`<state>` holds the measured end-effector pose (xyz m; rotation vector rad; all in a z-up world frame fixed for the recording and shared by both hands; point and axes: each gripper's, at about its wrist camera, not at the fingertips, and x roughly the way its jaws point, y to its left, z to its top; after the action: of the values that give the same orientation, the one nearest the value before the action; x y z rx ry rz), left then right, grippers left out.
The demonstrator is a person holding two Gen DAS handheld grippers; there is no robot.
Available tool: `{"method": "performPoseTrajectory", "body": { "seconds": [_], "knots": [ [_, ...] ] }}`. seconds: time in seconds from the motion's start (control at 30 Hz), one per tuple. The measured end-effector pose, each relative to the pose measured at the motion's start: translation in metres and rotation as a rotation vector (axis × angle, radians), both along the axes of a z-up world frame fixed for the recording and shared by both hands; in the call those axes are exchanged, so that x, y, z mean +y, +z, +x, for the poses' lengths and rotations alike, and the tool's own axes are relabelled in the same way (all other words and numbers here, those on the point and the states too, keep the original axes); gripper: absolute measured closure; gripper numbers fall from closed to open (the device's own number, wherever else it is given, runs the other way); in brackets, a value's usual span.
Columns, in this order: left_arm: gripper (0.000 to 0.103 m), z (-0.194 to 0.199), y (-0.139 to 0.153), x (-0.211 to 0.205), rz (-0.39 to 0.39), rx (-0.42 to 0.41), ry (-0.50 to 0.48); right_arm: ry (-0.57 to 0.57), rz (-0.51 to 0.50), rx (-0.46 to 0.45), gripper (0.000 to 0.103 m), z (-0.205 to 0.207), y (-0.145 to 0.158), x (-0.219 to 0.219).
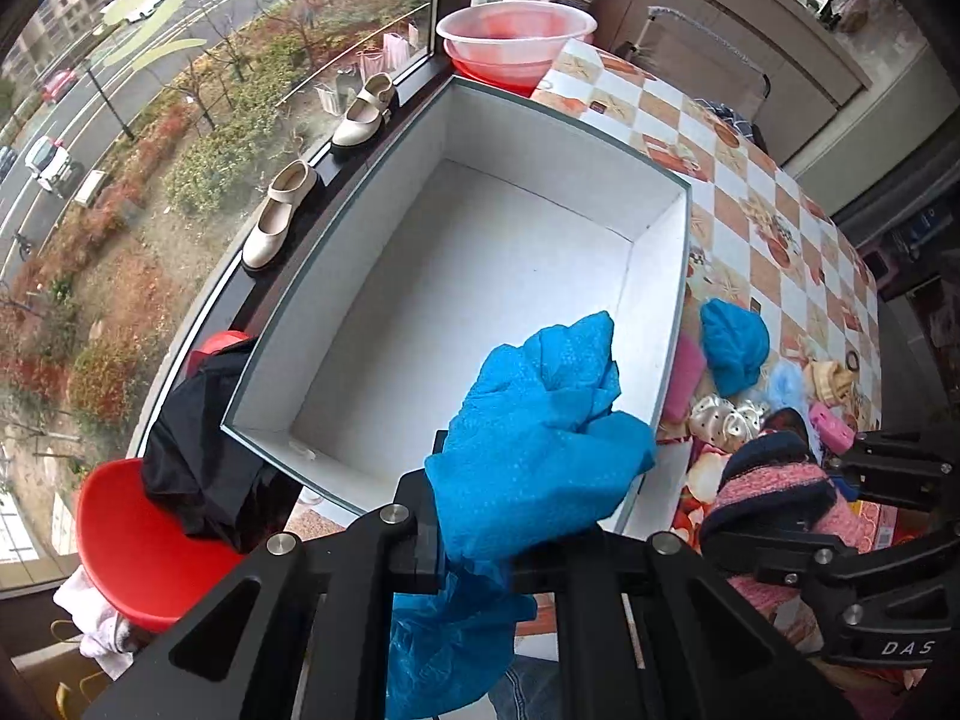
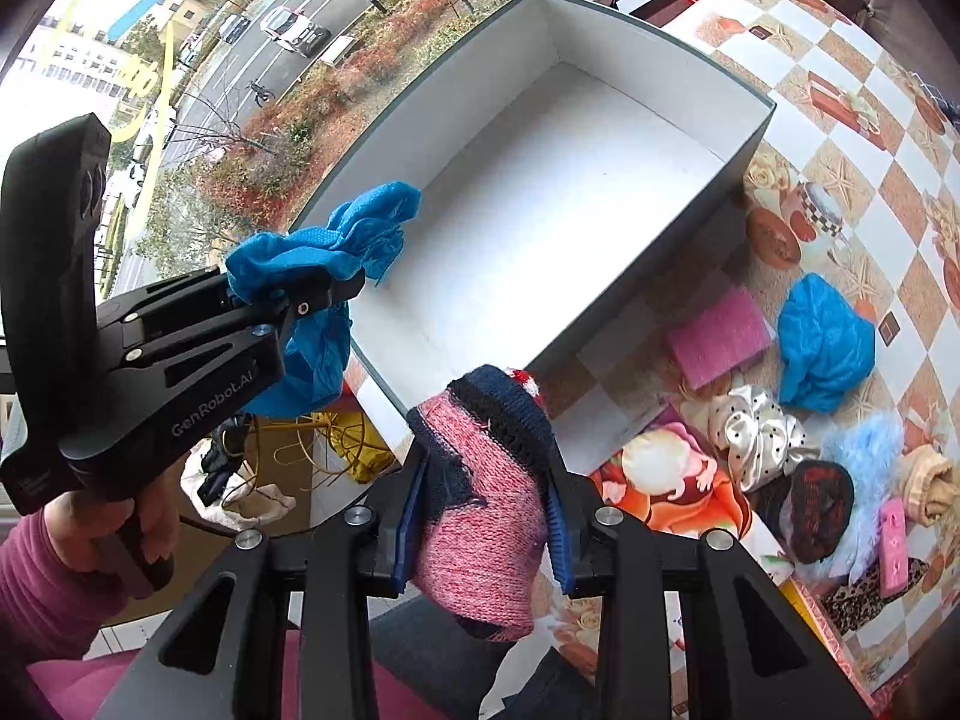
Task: Organize soft objects
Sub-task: 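Carry the sock and blue cloth with both tools over the white box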
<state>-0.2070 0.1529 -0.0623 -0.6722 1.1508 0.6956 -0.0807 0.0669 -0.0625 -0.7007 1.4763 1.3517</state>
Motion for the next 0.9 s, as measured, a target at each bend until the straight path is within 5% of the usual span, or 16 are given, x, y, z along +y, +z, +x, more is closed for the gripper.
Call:
{"method": "performPoseTrajectory", "body": {
  "seconds": [0.9],
  "knots": [
    [0.090, 0.001, -0.026, 0.032, -0.024, 0.024, 0.078, 0.013, 0.013, -0.049, 0.068, 0.002, -0.005, 0.074]
  ]
}}
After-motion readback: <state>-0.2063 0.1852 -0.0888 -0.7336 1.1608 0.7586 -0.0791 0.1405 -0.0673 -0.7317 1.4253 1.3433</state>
